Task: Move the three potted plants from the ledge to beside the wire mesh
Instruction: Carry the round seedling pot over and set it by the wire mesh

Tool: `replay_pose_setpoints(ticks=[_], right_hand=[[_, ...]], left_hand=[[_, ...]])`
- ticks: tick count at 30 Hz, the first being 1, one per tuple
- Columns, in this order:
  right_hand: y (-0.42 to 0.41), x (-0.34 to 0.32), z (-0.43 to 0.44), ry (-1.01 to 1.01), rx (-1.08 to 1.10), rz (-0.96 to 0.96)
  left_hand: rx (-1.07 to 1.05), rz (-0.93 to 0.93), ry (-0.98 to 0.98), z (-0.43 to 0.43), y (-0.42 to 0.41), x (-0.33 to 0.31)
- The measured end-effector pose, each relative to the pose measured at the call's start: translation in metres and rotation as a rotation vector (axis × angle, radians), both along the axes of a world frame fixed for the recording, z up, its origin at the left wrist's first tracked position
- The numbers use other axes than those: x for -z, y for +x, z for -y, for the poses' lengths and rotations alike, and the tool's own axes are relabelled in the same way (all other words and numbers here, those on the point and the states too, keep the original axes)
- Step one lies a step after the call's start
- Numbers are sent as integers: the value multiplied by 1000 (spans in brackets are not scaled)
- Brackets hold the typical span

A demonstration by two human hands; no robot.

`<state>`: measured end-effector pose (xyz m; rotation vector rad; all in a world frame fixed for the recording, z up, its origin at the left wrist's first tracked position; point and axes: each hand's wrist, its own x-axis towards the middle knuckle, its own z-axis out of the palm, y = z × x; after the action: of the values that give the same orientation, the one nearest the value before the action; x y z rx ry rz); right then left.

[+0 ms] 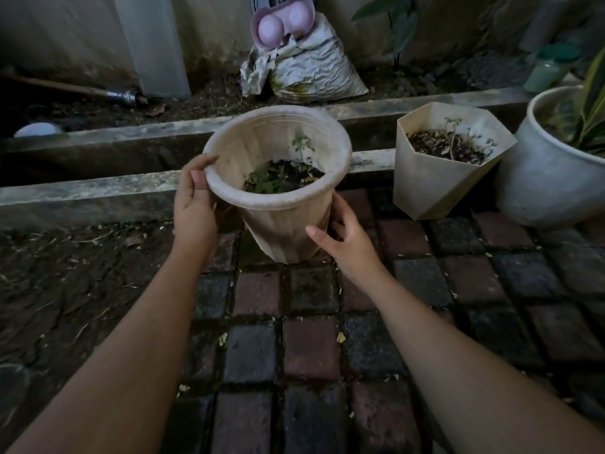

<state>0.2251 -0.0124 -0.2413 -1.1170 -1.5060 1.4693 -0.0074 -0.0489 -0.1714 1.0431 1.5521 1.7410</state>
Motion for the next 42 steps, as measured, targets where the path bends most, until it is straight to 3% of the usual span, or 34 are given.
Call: replay_pose_setpoints(ticks=[6,13,22,32,38,42], right_hand=[[-11,1,-9,-24,-6,8],[-8,24,-10,-64,-29,20],[-5,42,-20,-46,-6,97],[-6,44,-40,-127,-60,85],[-12,43,-27,-195,-16,-91],[-12,4,-25,-155,108,-185]], left_hand=[[86,160,-163,14,14,41],[180,-50,-241,14,55,91],[134,-104,-320,13,48,130],[161,-114,-245,-5,39,122],[154,-125,-144,-9,48,107],[185,-104,-95,-20,62,66]])
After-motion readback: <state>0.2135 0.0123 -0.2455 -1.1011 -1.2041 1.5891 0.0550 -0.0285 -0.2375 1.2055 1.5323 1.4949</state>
